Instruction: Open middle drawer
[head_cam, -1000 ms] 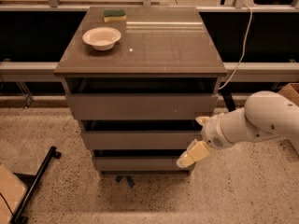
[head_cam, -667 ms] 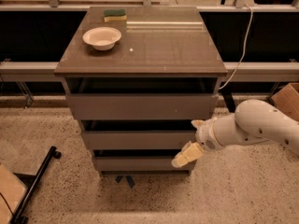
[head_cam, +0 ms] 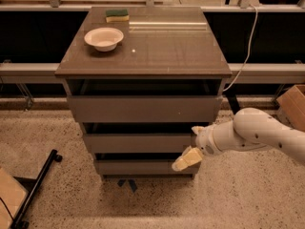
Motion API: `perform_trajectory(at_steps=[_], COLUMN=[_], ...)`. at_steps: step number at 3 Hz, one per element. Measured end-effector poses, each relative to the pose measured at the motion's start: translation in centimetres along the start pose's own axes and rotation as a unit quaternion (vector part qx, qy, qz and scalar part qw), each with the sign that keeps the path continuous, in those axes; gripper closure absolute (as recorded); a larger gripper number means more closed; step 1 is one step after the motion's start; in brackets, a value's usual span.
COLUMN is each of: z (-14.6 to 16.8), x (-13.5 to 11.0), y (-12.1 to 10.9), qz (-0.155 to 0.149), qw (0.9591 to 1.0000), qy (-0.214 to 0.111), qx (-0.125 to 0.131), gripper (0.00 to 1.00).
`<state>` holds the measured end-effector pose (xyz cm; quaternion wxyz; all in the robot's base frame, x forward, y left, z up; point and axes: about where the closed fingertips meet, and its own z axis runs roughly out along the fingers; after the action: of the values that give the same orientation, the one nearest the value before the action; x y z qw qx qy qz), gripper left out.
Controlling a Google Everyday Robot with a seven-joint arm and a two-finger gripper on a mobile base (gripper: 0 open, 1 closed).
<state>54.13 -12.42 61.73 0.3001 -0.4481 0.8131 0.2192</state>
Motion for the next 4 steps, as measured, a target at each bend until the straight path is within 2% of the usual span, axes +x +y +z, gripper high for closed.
perform_trajectory(at_steps=[1, 2, 4], z=[2.7, 6.5, 12.9], x=[0.4, 0.8, 1.9], y=[-1.4, -4.1, -9.4], qz=[0.004, 0.006, 0.022], qw=[0.9994, 0.9977, 0.9959], qy=[-0.034, -0.066, -0.086], qx=[-0.005, -0.012, -0.016], gripper=[0.00, 0.00, 0.00])
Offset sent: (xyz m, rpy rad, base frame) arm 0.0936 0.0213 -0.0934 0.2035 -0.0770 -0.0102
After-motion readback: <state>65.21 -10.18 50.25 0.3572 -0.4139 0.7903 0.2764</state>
